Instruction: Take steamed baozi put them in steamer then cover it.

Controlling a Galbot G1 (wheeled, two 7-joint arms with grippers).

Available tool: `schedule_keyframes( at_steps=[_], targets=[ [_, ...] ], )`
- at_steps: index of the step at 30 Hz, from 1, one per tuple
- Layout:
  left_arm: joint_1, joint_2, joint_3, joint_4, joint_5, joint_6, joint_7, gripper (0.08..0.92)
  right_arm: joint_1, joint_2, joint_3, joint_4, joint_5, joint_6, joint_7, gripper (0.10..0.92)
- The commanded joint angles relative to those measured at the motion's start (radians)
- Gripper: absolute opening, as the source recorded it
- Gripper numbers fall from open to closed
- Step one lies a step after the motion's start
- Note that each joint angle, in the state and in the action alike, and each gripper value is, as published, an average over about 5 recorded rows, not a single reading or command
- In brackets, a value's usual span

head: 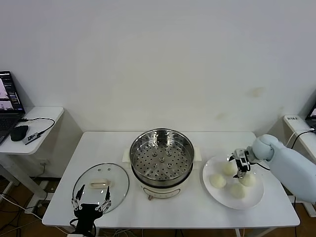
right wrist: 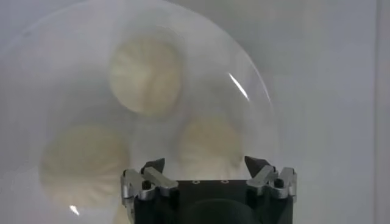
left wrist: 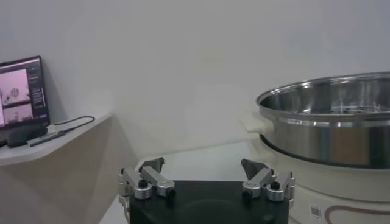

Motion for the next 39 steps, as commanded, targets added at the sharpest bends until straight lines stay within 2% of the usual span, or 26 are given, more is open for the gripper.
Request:
schedule_keyframes(
  at_steps=[1, 5, 10, 14, 19, 29, 34, 39],
  targets=[
    [-0.001, 0.000, -0.002, -0.001, 0.001, 0.000, 0.000, 0.823, 0.016, 0.043, -0.021, -0.050, -0.007, -0.003, 0.007, 0.788],
    [0.000, -0.001, -0.003, -0.002, 0.001, -0.001, -0.001, 0.823, 0.018, 0.046, -0.023, -0.048, -0.009, -0.012, 0.007, 0.731],
    [0.001, 0.000, -0.005, -0.004, 0.000, -0.001, -0.002, 0.823, 0.023, 0.038, -0.029, -0.039, -0.009, -0.017, 0.002, 0.606],
    [0.002, 0.000, -0.006, -0.008, 0.000, -0.001, -0.003, 0.823, 0.037, 0.017, -0.041, -0.017, 0.000, -0.019, -0.009, 0.555],
    [0.003, 0.003, -0.005, -0.010, -0.001, -0.001, -0.002, 0.823, 0.110, -0.041, -0.099, 0.054, 0.050, -0.027, -0.018, 0.547],
    [-0.007, 0.017, 0.005, -0.011, -0.008, -0.001, 0.001, 0.823, 0.407, -0.159, -0.253, 0.223, 0.239, -0.075, -0.022, 0.560],
    [-0.016, 0.027, 0.007, -0.011, -0.021, 0.002, 0.001, 0.823, 0.554, -0.120, -0.348, 0.260, 0.324, -0.097, -0.015, 0.560],
    [-0.023, 0.043, 0.002, -0.009, -0.032, 0.003, 0.002, 0.823, 0.705, -0.008, -0.476, 0.274, 0.396, -0.102, 0.007, 0.560]
  ],
)
